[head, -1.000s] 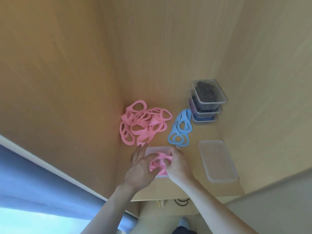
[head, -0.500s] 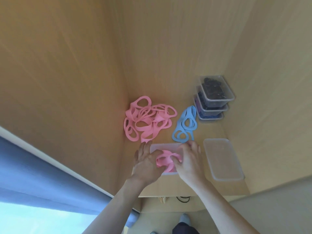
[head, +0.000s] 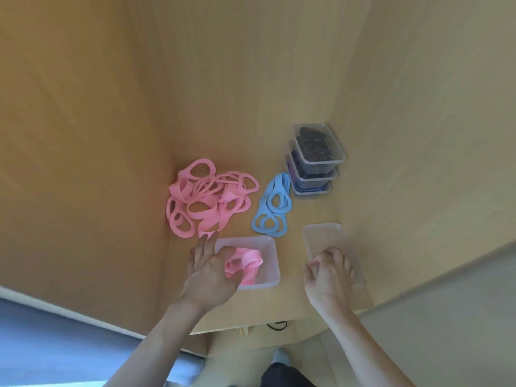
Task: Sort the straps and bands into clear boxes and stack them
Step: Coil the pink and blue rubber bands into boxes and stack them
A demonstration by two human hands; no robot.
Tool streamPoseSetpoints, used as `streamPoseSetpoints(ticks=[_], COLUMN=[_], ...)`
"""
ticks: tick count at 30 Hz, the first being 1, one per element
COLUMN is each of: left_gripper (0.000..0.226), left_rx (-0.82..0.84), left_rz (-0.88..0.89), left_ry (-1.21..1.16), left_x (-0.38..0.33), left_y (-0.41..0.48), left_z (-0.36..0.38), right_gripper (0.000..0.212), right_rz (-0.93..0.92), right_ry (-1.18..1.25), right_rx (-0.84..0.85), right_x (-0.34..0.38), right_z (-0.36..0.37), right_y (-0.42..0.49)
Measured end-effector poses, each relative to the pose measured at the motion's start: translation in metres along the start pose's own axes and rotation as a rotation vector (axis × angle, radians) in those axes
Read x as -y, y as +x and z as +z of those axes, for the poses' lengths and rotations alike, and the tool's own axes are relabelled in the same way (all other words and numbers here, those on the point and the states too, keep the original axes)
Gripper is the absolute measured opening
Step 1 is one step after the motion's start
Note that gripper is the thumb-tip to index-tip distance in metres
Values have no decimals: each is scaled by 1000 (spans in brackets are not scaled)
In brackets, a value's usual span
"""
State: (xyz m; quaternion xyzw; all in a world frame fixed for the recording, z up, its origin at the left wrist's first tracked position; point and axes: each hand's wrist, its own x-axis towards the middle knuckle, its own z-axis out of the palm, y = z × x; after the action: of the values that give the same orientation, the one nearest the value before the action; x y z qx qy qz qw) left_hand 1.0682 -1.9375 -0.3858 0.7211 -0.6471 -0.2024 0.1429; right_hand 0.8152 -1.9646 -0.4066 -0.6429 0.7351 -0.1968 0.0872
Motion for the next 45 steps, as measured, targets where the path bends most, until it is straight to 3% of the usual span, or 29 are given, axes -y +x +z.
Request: streamPoseSetpoints(ticks=[6, 10, 13, 22, 25, 31, 35, 36, 40, 45], left_gripper=[72, 64, 76, 80, 82, 66, 85, 80, 22, 24], left_rx=[-137, -134, -110, -143, -172, -291, -376, -391, -523, -435], left_rz=[48, 85, 85, 69, 51, 77, 200, 247, 387, 211], left_ry=[-94, -35, 9, -47, -161, -358, -364, -363, -354, -434], left_x=[-19, -20, -16, -18, -21, -31, -38, -39, -32, -25], left_y=[-6, -8, -10, -12, -14, -11, -2, 0, 2, -6], left_z=[5, 13, 15, 16, 12, -9, -33, -39, -65, -74], right_gripper=[18, 15, 15, 23, 13, 14, 15, 15, 8, 23], right_rz=[41, 56, 79, 134, 38, -290, -500, -552, -592, -457], right_ry=[-150, -159, -145, 61, 47, 141, 234, 264, 414, 653], right_rx=[44, 65, 84, 41, 0, -64, 25, 45, 77, 84], right_x=[-12, -16, -14, -15, -15, 5, 27, 31, 40, 51], right_z=[5, 9, 7, -16, -28, -62, -85, -91, -104, -101], right_y=[2, 3, 4, 1, 2, 3, 1, 0, -1, 10])
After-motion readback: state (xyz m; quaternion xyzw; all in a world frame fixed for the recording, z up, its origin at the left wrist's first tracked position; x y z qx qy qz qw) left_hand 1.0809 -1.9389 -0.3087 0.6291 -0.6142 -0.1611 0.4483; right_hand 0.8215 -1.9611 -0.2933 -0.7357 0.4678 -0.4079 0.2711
